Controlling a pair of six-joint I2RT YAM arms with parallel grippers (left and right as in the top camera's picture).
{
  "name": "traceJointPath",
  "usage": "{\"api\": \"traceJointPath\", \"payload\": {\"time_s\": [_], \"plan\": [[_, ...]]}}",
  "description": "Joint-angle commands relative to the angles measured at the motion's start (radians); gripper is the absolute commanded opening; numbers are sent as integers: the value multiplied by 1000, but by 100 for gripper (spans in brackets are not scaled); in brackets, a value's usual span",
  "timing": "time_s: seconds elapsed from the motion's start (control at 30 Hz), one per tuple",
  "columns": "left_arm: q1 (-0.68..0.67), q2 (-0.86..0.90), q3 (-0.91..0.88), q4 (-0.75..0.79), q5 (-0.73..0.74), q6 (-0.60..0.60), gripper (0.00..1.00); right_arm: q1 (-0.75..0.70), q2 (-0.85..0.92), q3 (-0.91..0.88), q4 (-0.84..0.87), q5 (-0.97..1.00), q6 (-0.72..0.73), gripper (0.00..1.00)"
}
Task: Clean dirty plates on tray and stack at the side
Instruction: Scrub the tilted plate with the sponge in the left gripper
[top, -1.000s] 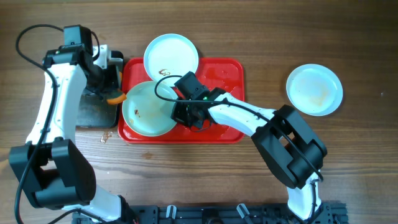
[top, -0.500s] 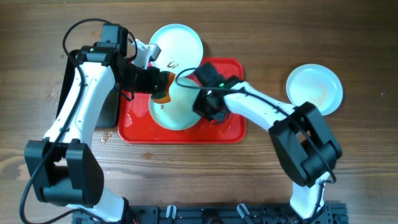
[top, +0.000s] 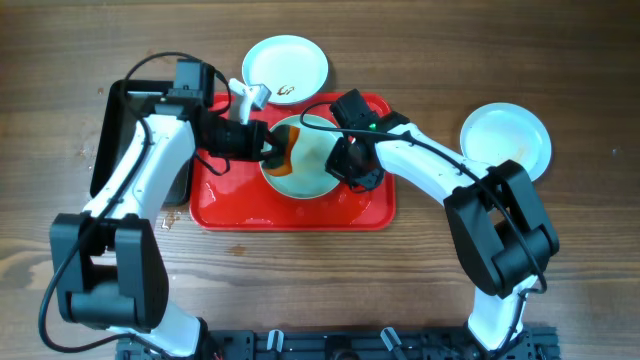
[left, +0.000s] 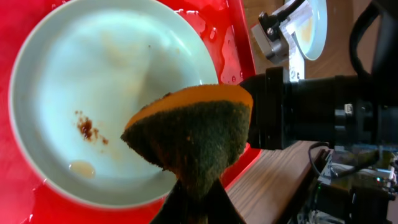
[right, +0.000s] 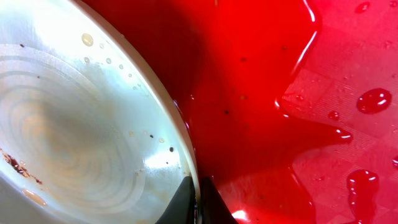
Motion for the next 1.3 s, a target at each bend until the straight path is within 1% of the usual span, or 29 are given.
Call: {"api": "traceJointPath", "payload": {"time_s": [0.0,0.1,0.17,0.3,0.33,0.43,0.5,0.53,0.57,0.7,0.77,0.97,1.03,1.1,1.17,1.2,1.23,1.27], "plan": [[-61,11,-90,154,33,-128,4,3,-3,-24,-29,47,-26,5],[-104,38,-172,326,18,-273,4,3,-7,-24,-42,47,-41,5],[-121,67,-209,401,-21,-358,4,3,-10,-24,-50,47,-47,4],[-127,123,-227,471,-99,-452,4,3,-31,-24,-58,47,-67,5],[-127,134,-227,487,-103,-454,4,3,-37,-24,-60,48,-67,5],[-133,185,-227,579,-109,-538,4,3,-44,-24,-62,47,-66,5],[-146,206,-227,609,-121,-550,4,3,-44,-23,-72,47,-66,5],[-151,214,-227,606,-156,-553,4,3,-44,-24,-76,47,-66,5],[-154,221,-227,584,-221,-546,4,3,-44,-24,-79,47,-67,5],[-145,223,-227,456,-430,-452,4,3,-44,-24,-89,51,-69,5],[-130,223,-227,398,-527,-446,4,3,-44,-24,-90,51,-69,5],[-122,222,-217,330,-761,-420,4,3,-44,-24,-101,56,-70,4],[-123,222,-201,284,-869,-428,4,3,-44,-24,-101,59,-70,5],[-126,222,-178,240,-925,-425,4,3,-44,-24,-101,63,-69,5],[-130,222,-160,222,-899,-427,4,3,-44,-24,-100,64,-69,5],[-140,222,-141,233,-739,-369,4,3,-44,-24,-101,69,-70,5],[-146,222,-134,245,-631,-335,4,3,-44,-24,-101,70,-70,5],[-154,222,-128,264,-523,-326,4,3,-44,-24,-101,70,-69,4]]}}
